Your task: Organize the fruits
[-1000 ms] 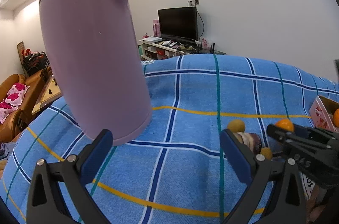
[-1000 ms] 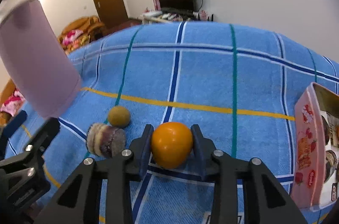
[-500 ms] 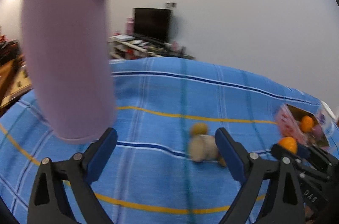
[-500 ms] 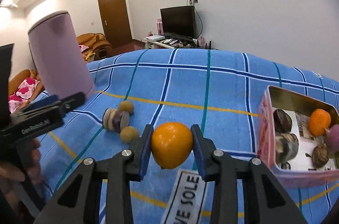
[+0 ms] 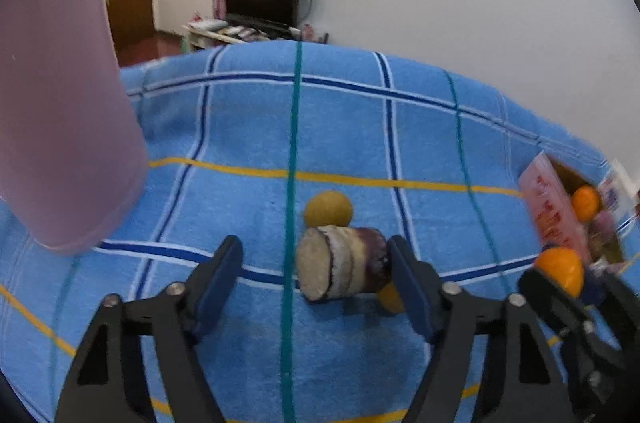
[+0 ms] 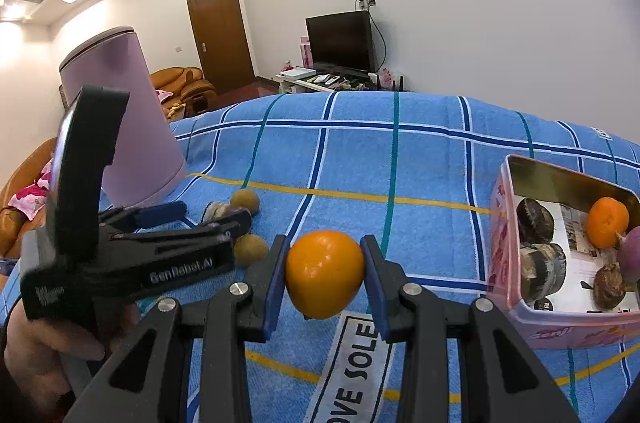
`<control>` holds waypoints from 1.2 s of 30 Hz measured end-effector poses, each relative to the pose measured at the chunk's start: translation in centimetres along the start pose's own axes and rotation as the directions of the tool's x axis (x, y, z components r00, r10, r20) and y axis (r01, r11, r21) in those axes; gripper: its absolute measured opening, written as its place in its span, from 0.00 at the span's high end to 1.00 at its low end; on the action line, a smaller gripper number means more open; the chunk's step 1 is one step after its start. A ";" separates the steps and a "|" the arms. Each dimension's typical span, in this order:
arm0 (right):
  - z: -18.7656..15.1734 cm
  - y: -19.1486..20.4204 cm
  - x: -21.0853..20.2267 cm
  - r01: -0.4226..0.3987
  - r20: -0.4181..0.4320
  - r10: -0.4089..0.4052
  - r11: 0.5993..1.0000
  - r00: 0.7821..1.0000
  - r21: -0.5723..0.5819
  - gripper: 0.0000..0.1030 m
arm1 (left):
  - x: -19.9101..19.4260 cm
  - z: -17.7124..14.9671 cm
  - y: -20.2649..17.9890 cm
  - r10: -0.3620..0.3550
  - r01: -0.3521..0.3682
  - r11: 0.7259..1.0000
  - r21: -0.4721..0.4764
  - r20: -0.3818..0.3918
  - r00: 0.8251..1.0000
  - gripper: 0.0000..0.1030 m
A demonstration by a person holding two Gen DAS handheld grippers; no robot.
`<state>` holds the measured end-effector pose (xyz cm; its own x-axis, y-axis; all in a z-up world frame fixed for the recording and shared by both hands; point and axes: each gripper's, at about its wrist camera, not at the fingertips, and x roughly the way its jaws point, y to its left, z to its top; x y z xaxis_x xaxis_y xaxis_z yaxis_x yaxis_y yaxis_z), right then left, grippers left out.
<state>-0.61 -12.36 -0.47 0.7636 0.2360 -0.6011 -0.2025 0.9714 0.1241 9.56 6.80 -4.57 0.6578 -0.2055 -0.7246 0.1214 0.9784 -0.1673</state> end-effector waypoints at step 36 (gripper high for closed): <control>-0.8 2.8 -2.8 0.087 0.148 -0.065 0.985 0.987 -0.148 0.63 | -7.4 -2.8 -1.1 0.161 -0.168 0.986 0.003 0.273 0.948 0.63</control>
<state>-3.81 -10.32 0.96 0.8573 0.1740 -0.4845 -0.2239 0.9735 -0.0466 2.47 7.22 -0.89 0.8463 -0.0310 -0.5318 0.0108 0.9991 -0.0412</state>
